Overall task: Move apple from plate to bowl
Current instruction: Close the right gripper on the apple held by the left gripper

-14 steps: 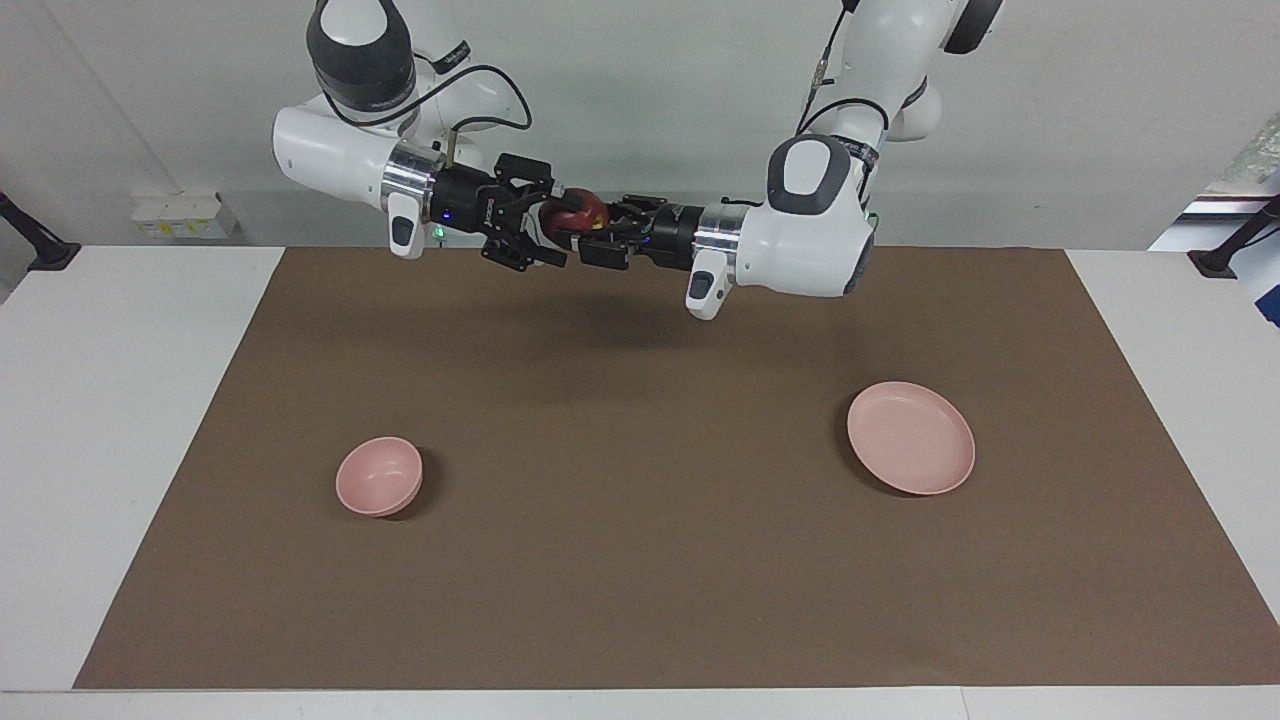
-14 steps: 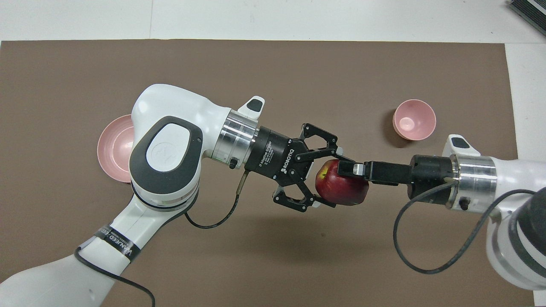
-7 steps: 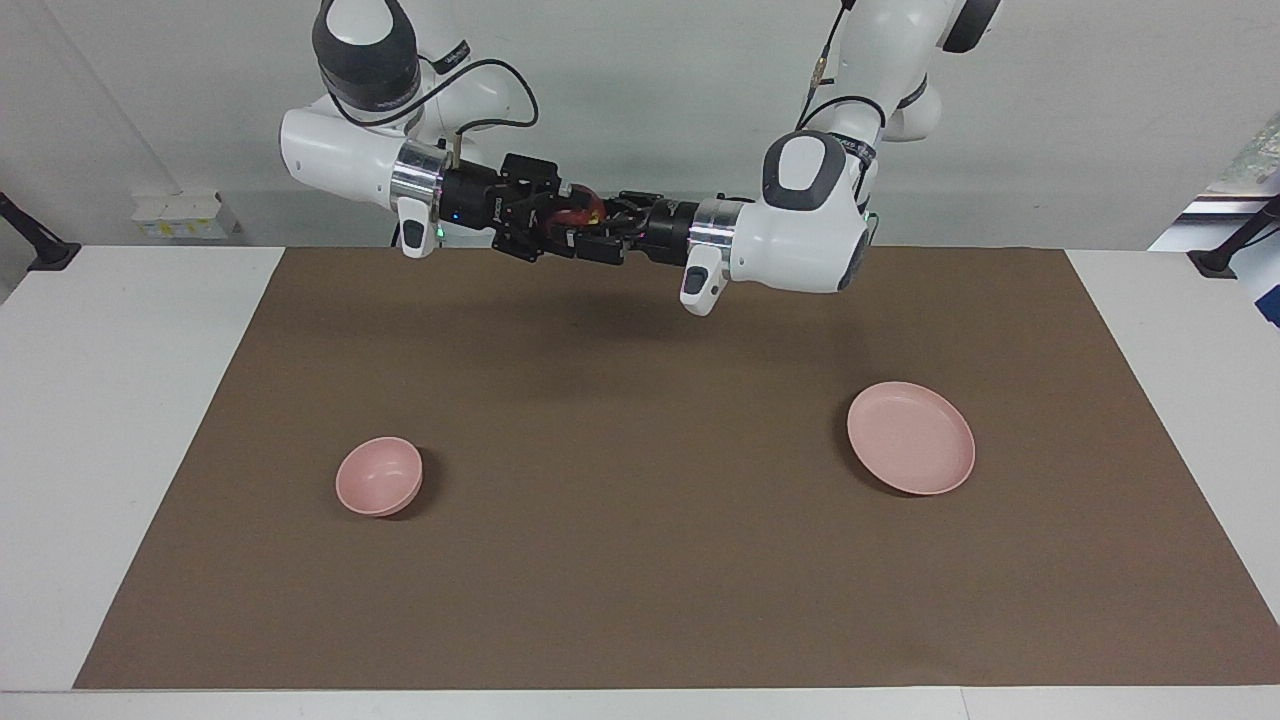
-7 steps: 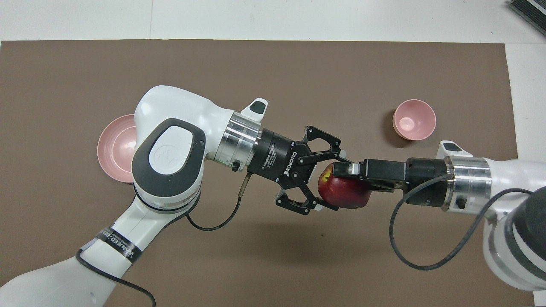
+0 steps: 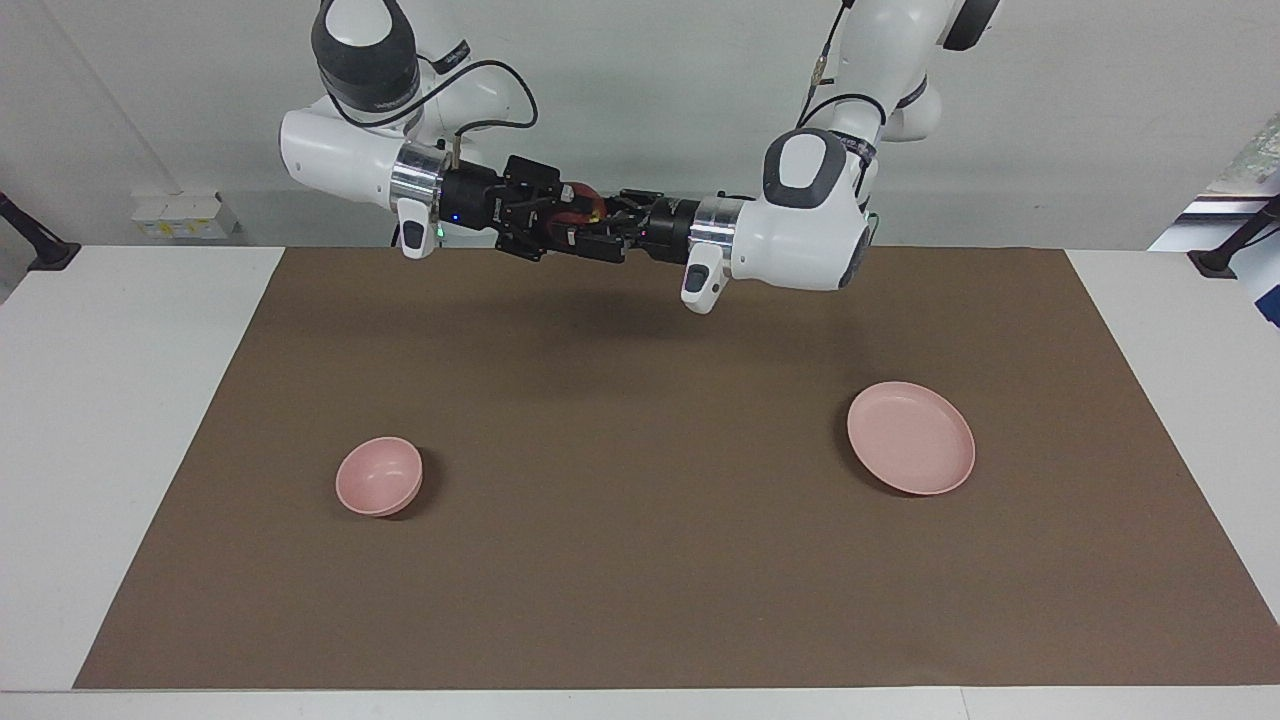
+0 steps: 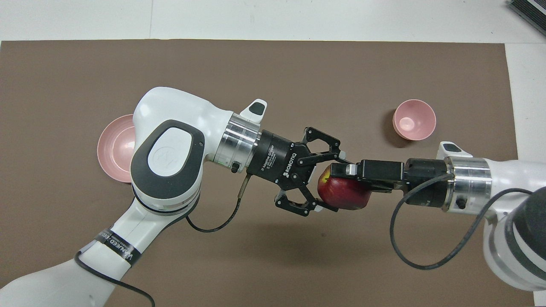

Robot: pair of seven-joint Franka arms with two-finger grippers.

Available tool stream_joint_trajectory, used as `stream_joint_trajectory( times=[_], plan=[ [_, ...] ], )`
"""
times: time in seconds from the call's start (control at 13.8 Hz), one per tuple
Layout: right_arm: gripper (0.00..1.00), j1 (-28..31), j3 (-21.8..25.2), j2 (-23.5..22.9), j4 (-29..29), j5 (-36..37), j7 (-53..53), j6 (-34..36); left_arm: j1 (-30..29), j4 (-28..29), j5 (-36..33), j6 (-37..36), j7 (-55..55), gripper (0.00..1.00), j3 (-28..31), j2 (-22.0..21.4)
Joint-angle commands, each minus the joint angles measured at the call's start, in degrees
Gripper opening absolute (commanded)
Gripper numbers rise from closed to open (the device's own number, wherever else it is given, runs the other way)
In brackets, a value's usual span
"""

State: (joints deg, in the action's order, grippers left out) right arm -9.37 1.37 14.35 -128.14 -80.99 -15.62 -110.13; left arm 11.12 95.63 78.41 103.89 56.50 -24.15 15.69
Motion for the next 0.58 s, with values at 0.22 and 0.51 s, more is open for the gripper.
stream_joint_trajectory(
  times=[0.22,0.51],
  plan=[
    [0.02,0.5,-0.2,0.3,-0.4,-0.1,1.3,0.1,1.3,1.5,-2.6,1.4,1.7,1.0,1.0,-2.1],
    [0.02,1.1,-0.2,0.3,-0.5,1.2,1.2,0.2,0.1,1.3,-10.9,2.0,0.9,1.0,1.5,-1.6]
  ],
)
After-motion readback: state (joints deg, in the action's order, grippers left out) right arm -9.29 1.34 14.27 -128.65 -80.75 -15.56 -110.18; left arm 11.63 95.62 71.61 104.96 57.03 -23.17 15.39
